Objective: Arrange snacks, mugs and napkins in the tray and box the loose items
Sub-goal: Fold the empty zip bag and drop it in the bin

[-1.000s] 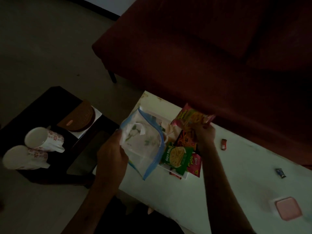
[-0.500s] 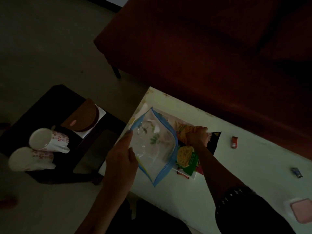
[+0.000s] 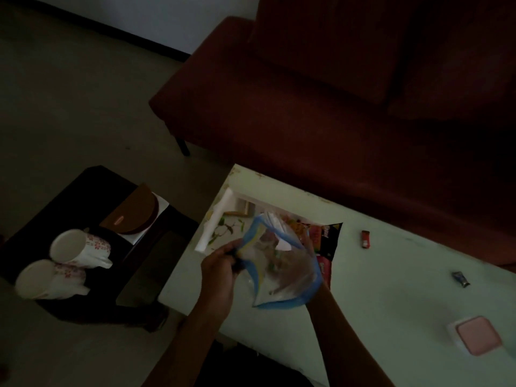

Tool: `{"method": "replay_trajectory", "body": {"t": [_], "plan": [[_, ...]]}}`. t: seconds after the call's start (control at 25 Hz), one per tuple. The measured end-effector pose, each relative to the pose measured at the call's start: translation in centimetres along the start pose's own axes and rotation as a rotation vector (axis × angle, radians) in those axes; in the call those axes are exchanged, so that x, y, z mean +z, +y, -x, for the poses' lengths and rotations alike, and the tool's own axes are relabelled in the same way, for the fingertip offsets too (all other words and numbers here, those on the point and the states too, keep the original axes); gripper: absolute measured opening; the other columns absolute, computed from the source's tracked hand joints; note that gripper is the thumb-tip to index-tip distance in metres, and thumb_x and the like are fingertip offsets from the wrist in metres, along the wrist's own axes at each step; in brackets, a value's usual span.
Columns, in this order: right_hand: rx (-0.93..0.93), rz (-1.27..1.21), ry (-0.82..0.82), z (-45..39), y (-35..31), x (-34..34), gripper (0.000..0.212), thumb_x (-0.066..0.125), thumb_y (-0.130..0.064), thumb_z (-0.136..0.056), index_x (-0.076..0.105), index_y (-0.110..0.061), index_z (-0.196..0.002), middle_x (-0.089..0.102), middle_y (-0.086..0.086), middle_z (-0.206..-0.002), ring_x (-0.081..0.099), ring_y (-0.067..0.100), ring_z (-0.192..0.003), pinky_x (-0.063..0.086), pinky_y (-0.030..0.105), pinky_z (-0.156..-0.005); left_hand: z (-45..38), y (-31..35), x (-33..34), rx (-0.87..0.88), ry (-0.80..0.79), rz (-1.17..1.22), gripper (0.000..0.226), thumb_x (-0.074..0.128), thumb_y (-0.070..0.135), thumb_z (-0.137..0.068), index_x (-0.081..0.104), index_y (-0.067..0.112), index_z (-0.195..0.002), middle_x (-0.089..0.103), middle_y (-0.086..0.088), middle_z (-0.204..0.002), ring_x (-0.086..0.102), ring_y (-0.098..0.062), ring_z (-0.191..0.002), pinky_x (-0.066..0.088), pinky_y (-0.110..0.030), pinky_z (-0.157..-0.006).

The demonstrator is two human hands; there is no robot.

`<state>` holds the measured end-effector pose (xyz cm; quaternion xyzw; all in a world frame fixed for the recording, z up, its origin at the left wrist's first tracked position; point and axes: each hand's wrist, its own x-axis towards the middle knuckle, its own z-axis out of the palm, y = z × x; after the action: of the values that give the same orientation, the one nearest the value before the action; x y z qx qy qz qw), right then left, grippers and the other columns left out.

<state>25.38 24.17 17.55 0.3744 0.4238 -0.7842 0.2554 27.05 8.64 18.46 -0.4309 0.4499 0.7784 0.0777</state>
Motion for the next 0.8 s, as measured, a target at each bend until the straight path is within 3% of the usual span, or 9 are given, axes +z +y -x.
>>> {"method": "replay_trajectory", "body": {"t": [0.08, 0.12, 0.2, 0.28, 0.36, 0.48, 0.56, 0.68, 0.8], "plan": [[0.063, -0.111, -0.161, 0.1, 1.1, -0.6, 0.062, 0.019, -0.050, -0.097, 0.056, -0.009, -0.126, 0.065, 0.011, -0.110, 0.063, 0.024, -0.102, 0.046, 0.034, -0.100, 0.9, -0.9, -0.6, -0.017, -0.108, 0.013, 0.013, 0.054, 0.014, -0.083, 0.064, 0.004, -0.081, 0.060, -0.008, -0.076, 0.063, -0.013, -0.056, 0.048, -0.018, -0.043], [0.078, -0.126, -0.219, 0.0, 1.2, -0.8, 0.060, 0.028, -0.053, -0.093, 0.053, -0.011, -0.128, 0.061, 0.013, -0.114, 0.056, 0.029, -0.108, 0.037, 0.044, -0.107, 1.2, -1.7, -0.9, 0.012, -0.152, -0.004, 0.031, 0.060, 0.030, -0.077, 0.063, 0.001, -0.088, 0.057, -0.009, -0.069, 0.058, -0.015, -0.049, 0.044, -0.022, -0.045], [0.004, -0.038, -0.228, -0.3, 1.7, -1.4, 0.052, 0.047, -0.045, -0.084, 0.052, -0.010, -0.122, 0.060, 0.010, -0.103, 0.060, 0.025, -0.095, 0.048, 0.043, -0.093, 2.3, -2.8, -1.1, 0.031, -0.186, -0.057, 0.058, 0.063, 0.044, -0.068, 0.061, -0.001, -0.106, 0.056, -0.011, -0.078, 0.051, -0.023, -0.066, 0.039, -0.023, -0.054], [-0.097, 0.044, -0.275, -0.1, 2.3, -1.9, 0.041, 0.060, -0.030, -0.080, 0.056, -0.008, -0.115, 0.065, 0.007, -0.091, 0.066, 0.018, -0.080, 0.057, 0.034, -0.072, 3.1, -3.5, -0.8, 0.043, -0.096, -0.112, 0.040, 0.067, 0.039, -0.072, 0.065, 0.010, -0.099, 0.061, -0.003, -0.090, 0.056, -0.019, -0.078, 0.044, -0.015, -0.055], [-0.154, 0.124, -0.329, 0.7, 2.7, -2.0, 0.027, 0.061, -0.015, -0.080, 0.061, -0.008, -0.107, 0.067, 0.008, -0.088, 0.065, 0.020, -0.082, 0.057, 0.030, -0.071, 4.2, -3.6, -0.1, 0.037, -0.034, -0.233, 0.027, 0.071, 0.037, -0.072, 0.064, 0.018, -0.090, 0.063, 0.002, -0.089, 0.058, -0.008, -0.076, 0.044, -0.016, -0.055], [-0.181, 0.224, -0.458, 3.2, 2.8, -3.2, 0.022, 0.052, -0.010, -0.074, 0.068, -0.012, -0.089, 0.070, 0.005, -0.079, 0.065, 0.018, -0.076, 0.056, 0.025, -0.067, 5.3, -4.6, -0.3, 0.188, -0.206, -0.170, 0.072, 0.081, 0.032, -0.058, 0.053, 0.020, -0.123, 0.063, 0.003, -0.113, 0.062, -0.011, -0.094, 0.053, -0.024, -0.072], [-0.177, 0.298, -0.515, 4.7, 2.8, -4.8, 0.026, 0.053, -0.007, -0.073, 0.069, -0.010, -0.094, 0.070, 0.007, -0.086, 0.065, 0.019, -0.080, 0.055, 0.026, -0.071, 6.7, -5.7, -1.0, 0.249, -0.372, -0.125, 0.073, 0.085, 0.022, -0.054, 0.056, 0.026, -0.120, 0.065, -0.001, -0.115, 0.064, -0.017, -0.101, 0.055, -0.034, -0.082], [-0.334, 0.454, -0.398, 6.5, 3.8, -7.3, 0.018, 0.059, -0.003, -0.082, 0.067, -0.003, -0.098, 0.068, 0.012, -0.090, 0.061, 0.029, -0.086, 0.053, 0.030, -0.073, 9.3, -6.9, -2.1, 0.292, -0.351, -0.197, 0.031, 0.074, 0.021, -0.061, 0.069, 0.035, -0.088, 0.070, 0.000, -0.096, 0.069, -0.014, -0.086, 0.057, -0.026, -0.068], [-0.417, 0.699, -0.102, 9.2, 5.5, -9.1, 0.003, 0.068, -0.033, -0.078, 0.068, -0.030, -0.078, 0.069, -0.006, -0.075, 0.061, 0.020, -0.075, 0.051, 0.020, -0.051, 12.3, -8.9, -2.4, 0.476, -0.138, -0.289, 0.030, 0.061, 0.003, -0.077, 0.068, 0.032, -0.074, 0.067, 0.007, -0.083, 0.066, -0.012, -0.078, 0.055, -0.017, -0.058]]}}
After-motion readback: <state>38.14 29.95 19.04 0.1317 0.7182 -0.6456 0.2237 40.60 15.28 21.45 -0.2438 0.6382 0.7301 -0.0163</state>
